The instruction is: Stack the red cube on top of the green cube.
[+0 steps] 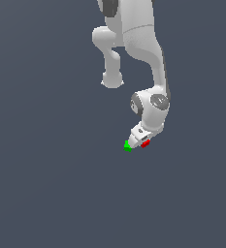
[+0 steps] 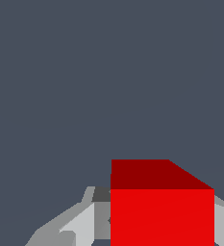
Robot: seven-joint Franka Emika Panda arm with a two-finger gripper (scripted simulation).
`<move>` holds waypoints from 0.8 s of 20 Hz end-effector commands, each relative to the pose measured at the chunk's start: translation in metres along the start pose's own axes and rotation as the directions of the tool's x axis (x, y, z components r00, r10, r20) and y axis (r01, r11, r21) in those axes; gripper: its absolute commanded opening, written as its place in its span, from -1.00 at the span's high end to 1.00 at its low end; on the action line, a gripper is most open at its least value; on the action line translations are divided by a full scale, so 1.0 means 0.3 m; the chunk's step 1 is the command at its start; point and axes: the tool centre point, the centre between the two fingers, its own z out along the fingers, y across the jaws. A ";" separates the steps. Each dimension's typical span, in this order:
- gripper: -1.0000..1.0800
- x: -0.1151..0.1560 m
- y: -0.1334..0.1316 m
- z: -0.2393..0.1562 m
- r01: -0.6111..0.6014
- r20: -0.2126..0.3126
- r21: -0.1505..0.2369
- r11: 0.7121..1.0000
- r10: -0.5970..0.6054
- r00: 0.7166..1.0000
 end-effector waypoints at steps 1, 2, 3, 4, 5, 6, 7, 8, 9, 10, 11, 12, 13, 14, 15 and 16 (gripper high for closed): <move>1.00 0.000 0.000 -0.004 0.000 0.000 0.000 1.000 0.000 1.000; 1.00 0.000 0.000 -0.009 0.000 0.000 0.000 1.000 0.000 1.000; 1.00 0.000 0.000 -0.016 0.000 0.000 0.000 1.000 0.000 1.000; 1.00 -0.001 0.000 -0.024 0.000 0.000 0.000 1.000 0.000 1.000; 1.00 -0.001 0.000 -0.035 0.000 0.000 0.000 1.000 0.000 1.000; 1.00 -0.001 0.000 -0.048 0.000 0.000 0.000 1.000 0.000 1.000; 1.00 -0.002 0.000 -0.063 0.000 0.000 0.000 1.000 0.000 1.000; 1.00 -0.002 0.000 -0.080 0.000 0.000 0.000 1.000 0.000 1.000; 1.00 -0.003 0.000 -0.100 0.000 0.000 0.000 1.000 0.000 1.000; 1.00 -0.003 -0.001 -0.122 0.001 0.000 -0.001 1.000 -0.001 1.000; 1.00 -0.003 -0.001 -0.146 0.001 0.000 -0.001 1.000 -0.001 1.000; 1.00 -0.004 -0.001 -0.171 0.001 0.000 -0.001 1.000 -0.001 1.000; 1.00 -0.004 -0.002 -0.196 0.001 0.000 -0.001 1.000 -0.001 1.000; 1.00 -0.004 -0.002 -0.218 0.001 0.000 -0.001 1.000 -0.001 1.000; 1.00 -0.004 -0.002 -0.239 0.001 0.000 -0.001 1.000 -0.001 1.000; 1.00 -0.004 -0.002 -0.258 0.001 0.000 -0.001 1.000 -0.001 1.000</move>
